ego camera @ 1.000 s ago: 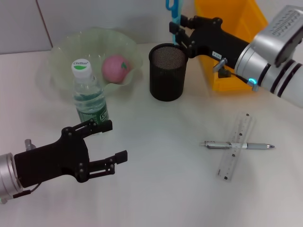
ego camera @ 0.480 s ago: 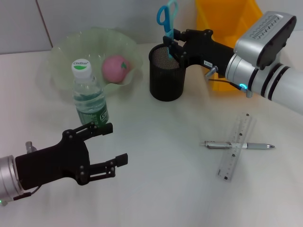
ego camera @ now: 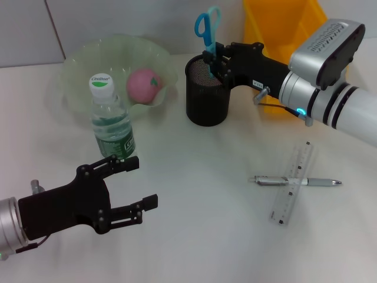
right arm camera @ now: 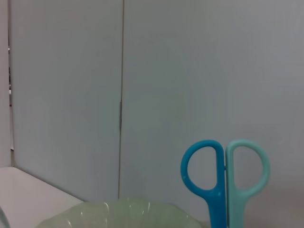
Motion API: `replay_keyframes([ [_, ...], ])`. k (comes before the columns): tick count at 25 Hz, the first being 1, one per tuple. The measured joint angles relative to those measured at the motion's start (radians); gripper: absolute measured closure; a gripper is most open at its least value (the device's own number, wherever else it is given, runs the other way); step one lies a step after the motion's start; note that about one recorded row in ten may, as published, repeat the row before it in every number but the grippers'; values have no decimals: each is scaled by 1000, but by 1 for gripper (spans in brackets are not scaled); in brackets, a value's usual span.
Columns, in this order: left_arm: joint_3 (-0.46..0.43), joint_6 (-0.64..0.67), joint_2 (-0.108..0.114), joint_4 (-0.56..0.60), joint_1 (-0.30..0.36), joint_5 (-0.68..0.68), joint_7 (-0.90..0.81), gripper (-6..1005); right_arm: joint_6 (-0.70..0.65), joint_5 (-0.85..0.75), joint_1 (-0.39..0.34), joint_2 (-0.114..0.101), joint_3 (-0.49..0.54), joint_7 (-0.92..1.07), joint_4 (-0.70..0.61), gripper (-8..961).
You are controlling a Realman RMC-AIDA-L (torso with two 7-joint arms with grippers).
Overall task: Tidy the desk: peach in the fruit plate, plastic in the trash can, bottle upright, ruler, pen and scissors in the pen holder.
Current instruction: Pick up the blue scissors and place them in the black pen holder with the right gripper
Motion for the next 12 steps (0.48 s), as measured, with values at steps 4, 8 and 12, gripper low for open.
replay_keyframes([
  [4,0,4,0,1,2,0,0,159,0,1,-3,1,1,0,3,630],
  [8,0,6,1,1,6,0,0,159,-4,0,-8,1,1,1,4,627],
  [12,0,8,1,6,11,0,0,159,-6,-3,-11,1,1,1,5,623],
])
